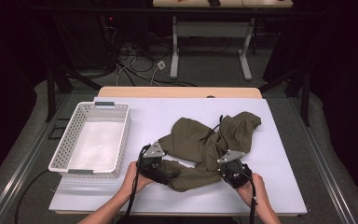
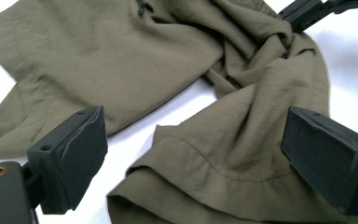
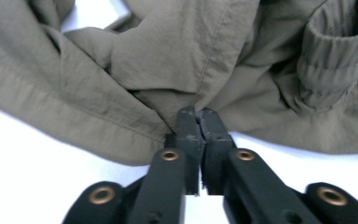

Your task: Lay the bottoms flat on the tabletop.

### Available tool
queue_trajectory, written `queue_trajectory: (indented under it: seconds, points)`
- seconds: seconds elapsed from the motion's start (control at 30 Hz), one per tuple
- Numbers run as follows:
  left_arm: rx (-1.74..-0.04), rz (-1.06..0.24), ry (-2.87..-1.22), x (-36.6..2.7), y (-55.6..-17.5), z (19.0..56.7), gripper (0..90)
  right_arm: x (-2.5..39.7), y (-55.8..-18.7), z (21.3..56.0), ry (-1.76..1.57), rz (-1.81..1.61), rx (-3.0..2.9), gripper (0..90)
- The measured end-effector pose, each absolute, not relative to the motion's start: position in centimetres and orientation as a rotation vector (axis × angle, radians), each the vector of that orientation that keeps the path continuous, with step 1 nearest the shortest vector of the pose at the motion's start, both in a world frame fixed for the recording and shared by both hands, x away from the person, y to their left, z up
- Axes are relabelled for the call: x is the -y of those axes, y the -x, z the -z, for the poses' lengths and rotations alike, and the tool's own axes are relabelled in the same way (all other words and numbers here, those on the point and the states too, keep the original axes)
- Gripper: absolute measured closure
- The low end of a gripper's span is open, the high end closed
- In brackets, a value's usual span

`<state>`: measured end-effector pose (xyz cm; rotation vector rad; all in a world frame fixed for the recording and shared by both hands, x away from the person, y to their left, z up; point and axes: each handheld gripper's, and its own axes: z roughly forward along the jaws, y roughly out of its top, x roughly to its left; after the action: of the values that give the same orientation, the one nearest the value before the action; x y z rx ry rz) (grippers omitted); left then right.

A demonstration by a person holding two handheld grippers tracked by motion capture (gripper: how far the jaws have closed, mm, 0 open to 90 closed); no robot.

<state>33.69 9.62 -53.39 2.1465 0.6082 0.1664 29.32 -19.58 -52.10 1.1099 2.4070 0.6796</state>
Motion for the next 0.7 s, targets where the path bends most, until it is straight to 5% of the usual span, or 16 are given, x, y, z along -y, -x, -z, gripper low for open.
queue_trajectory:
  seconds: [0.07, 0.2, 0.37, 0.7]
  points:
    - [-0.608, -0.182, -2.193, -9.2, -33.7, 53.8, 10.5, 19.3, -29.5, 51.9, -1.097, -0.694, -2.4, 77.1]
    - [-0.543, -0.145, -2.259, -8.3, -33.3, 54.4, 38.5, 18.8, -29.7, 51.2, -1.083, -0.752, -2.375, 63.9]
    - [-0.545, -0.161, -2.279, -7.7, -33.1, 54.7, 39.3, 18.3, -30.3, 50.8, -1.104, -0.808, -2.355, 47.0]
    - [-0.572, -0.146, -2.279, -7.6, -33.4, 55.1, 33.9, 16.9, -32.3, 49.1, -1.102, -1.001, -2.326, 35.4]
